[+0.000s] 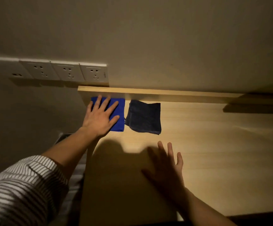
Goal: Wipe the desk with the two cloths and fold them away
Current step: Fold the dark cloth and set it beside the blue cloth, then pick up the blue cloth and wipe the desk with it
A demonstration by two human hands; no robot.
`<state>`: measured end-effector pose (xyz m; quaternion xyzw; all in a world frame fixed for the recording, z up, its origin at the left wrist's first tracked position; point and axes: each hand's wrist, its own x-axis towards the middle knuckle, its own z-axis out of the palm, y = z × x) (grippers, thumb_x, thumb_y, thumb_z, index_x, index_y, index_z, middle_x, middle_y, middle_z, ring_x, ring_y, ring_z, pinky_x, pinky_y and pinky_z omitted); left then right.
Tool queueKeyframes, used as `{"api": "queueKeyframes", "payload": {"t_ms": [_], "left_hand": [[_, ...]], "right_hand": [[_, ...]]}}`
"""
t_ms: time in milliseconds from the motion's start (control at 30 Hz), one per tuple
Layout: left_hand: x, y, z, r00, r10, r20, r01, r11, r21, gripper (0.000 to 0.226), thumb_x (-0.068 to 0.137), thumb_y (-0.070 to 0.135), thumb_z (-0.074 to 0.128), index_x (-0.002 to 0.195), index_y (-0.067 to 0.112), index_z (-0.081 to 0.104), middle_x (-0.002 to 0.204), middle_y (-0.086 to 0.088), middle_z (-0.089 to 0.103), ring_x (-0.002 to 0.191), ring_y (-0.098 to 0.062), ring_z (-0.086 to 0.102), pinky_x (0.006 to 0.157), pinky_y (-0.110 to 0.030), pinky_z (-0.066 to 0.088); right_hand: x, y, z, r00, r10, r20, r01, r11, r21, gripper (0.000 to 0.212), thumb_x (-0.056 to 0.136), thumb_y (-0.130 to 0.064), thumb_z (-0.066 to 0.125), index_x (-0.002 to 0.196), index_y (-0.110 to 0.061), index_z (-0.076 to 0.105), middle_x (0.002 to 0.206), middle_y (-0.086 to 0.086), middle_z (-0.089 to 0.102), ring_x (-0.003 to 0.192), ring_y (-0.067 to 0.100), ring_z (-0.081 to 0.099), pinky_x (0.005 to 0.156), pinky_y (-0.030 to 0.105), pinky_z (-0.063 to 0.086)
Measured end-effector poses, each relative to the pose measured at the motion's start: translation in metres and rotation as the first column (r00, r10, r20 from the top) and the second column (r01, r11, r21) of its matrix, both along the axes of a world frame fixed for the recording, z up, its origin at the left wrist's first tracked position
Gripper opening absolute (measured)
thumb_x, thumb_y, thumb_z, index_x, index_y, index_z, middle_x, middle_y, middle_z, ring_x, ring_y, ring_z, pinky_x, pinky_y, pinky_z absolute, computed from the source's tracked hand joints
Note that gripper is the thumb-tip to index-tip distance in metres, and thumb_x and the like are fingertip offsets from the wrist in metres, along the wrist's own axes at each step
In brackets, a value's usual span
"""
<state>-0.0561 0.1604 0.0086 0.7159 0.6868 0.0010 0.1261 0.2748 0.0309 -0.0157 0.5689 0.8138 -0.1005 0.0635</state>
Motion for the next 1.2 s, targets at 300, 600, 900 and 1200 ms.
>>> {"api": "queueKeyframes", "payload": {"t_ms": [300, 600, 900, 1200], "left_hand": [[-0.006, 0.005, -0.021, 0.998, -0.064, -0.024, 0.063, 0.997, -0.040, 0.100, 0.081, 0.101, -0.001, 0.166, 0.048, -0.011, 0.178, 0.004, -0.018, 0.162, -0.029, -0.021, 0.128, -0.061, -0.012], [-0.001, -0.023, -0.023, 0.996, -0.088, 0.000, 0.088, 0.996, -0.018, 0.105, 0.078, 0.104, 0.002, 0.167, 0.047, -0.008, 0.180, -0.001, -0.010, 0.164, -0.031, -0.014, 0.129, -0.060, -0.008], [0.039, -0.152, -0.020, 0.997, -0.055, -0.052, 0.055, 0.998, -0.003, 0.101, 0.083, 0.100, 0.002, 0.168, 0.046, -0.005, 0.180, -0.001, -0.007, 0.164, -0.030, -0.009, 0.131, -0.058, -0.006], [0.091, -0.290, -0.020, 0.999, 0.026, -0.029, -0.026, 1.000, -0.005, 0.092, 0.089, 0.090, -0.001, 0.169, 0.044, 0.001, 0.179, 0.001, -0.007, 0.165, -0.026, -0.010, 0.132, -0.051, -0.003]], "right_hand": [[-0.006, -0.004, 0.005, 0.991, -0.073, 0.109, 0.070, 0.997, 0.033, 0.086, 0.088, -0.092, 0.023, 0.162, -0.051, 0.008, 0.175, 0.001, 0.003, 0.159, 0.034, -0.007, 0.120, 0.069, 0.013], [-0.003, -0.005, 0.001, 0.995, -0.070, 0.076, 0.063, 0.994, 0.085, 0.083, 0.090, -0.091, 0.022, 0.161, -0.051, 0.006, 0.175, -0.002, 0.002, 0.160, 0.031, -0.006, 0.121, 0.065, 0.009], [-0.005, -0.007, -0.002, 0.997, -0.079, -0.003, 0.079, 0.991, 0.107, 0.083, 0.088, -0.091, 0.010, 0.161, -0.051, 0.010, 0.175, -0.003, 0.003, 0.160, 0.032, -0.005, 0.121, 0.064, 0.005], [-0.004, -0.012, -0.001, 0.997, -0.060, -0.043, 0.065, 0.989, 0.135, 0.077, 0.093, -0.082, 0.014, 0.161, -0.046, 0.021, 0.173, -0.002, 0.014, 0.159, 0.033, 0.006, 0.119, 0.067, 0.010]]}}
